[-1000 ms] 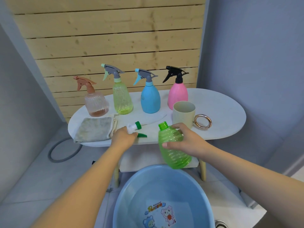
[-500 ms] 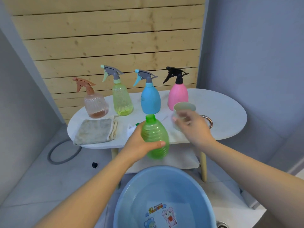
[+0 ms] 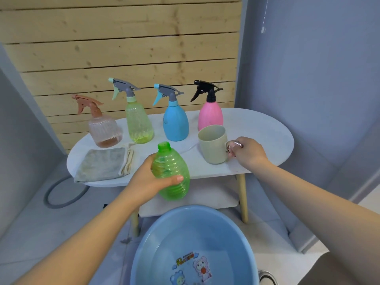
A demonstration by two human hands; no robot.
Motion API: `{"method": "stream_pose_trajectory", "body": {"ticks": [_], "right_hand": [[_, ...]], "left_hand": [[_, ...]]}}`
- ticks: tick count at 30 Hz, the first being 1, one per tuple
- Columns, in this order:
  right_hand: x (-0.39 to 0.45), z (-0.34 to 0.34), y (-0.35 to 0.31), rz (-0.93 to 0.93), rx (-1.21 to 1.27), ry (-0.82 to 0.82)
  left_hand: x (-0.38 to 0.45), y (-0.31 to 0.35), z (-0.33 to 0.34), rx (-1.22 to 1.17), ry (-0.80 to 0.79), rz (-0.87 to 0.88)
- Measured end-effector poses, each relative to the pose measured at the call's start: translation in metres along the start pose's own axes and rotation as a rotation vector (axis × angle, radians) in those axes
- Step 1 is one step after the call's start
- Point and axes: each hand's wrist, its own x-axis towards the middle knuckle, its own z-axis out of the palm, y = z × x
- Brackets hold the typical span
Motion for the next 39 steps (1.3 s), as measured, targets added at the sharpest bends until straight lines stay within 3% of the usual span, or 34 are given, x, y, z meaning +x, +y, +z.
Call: {"method": "stream_pose_trajectory", "body": {"ticks": [5, 9, 16, 21, 27, 31, 34, 36, 39], "right_hand": [[-0.049, -0.030, -0.010, -0.129, 0.107, -0.120], [-0.077, -0.031, 0.001, -0.043, 0.250, -0.418], [-0.065, 0.052, 0.036, -0.063, -0.193, -0.724], [-0.040, 0.112, 0.070, -0.029, -0.334, -0.902], [-0.031, 0.180, 0.124, -0.224, -0.585, -1.001], [-0.042, 0.205, 0.150, -0.510, -0.835, -0.896], [-0.052, 0.227, 0.174, -0.788, -1.124, -0.751], [-0.052, 0.235, 0.187, -0.866, -1.017, -0.651], [-0.056, 0.252, 0.201, -0.793, -1.049, -0.719]], "left_hand": [[-0.018, 0.016, -0.028, 0.079, -0.185, 0.012], [-0.039, 0.000, -0.048, 0.173, -0.343, -0.042], [-0.047, -0.100, -0.045, 0.239, -0.380, -0.252], [-0.037, -0.165, -0.020, 0.197, -0.347, -0.365], [-0.030, -0.223, 0.028, 0.175, -0.289, -0.410], [-0.034, -0.253, 0.049, 0.409, -0.252, -0.434], [-0.038, -0.263, 0.069, 0.387, -0.135, -0.443], [-0.040, -0.264, 0.081, 0.348, -0.071, -0.414], [-0.044, -0.277, 0.086, 0.291, -0.046, -0.428]]}}
